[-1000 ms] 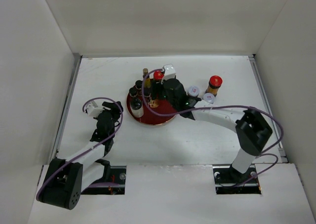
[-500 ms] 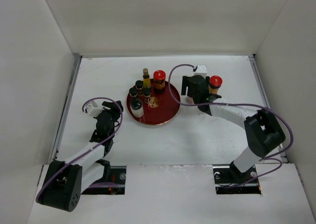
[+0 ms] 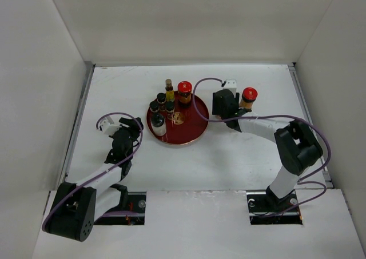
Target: Organize the condiment bottles
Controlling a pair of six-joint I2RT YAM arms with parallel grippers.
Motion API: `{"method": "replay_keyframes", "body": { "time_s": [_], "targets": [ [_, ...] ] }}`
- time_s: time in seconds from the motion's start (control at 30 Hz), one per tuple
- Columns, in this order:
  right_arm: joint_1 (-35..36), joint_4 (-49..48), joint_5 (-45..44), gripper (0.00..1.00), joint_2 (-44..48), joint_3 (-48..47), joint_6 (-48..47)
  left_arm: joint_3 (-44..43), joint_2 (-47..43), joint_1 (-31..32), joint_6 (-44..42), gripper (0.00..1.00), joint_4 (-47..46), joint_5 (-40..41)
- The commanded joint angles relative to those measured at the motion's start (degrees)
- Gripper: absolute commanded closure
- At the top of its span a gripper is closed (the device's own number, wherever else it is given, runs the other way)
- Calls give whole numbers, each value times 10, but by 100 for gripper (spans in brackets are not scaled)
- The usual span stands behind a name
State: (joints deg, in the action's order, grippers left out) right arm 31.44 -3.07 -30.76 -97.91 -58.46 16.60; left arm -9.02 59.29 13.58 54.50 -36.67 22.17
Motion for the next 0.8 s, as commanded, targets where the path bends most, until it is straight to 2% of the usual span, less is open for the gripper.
{"method": "replay_keyframes", "body": {
  "time_s": [0.0, 0.2, 0.53, 0.77],
  "targets": [
    [-3, -32, -14, 36, -4, -24, 8, -7, -10, 3, 3, 44, -27, 0],
    [0, -104, -18, 49, 26, -12, -18, -8, 4, 4, 2, 44, -29, 2],
    [45, -128, -12, 49, 80, -20, -44, -8, 1, 10, -1, 44, -32, 11],
    [89, -135, 26, 48, 13, -87, -39, -8, 2, 9, -5, 44, -32, 15]
  ]
}}
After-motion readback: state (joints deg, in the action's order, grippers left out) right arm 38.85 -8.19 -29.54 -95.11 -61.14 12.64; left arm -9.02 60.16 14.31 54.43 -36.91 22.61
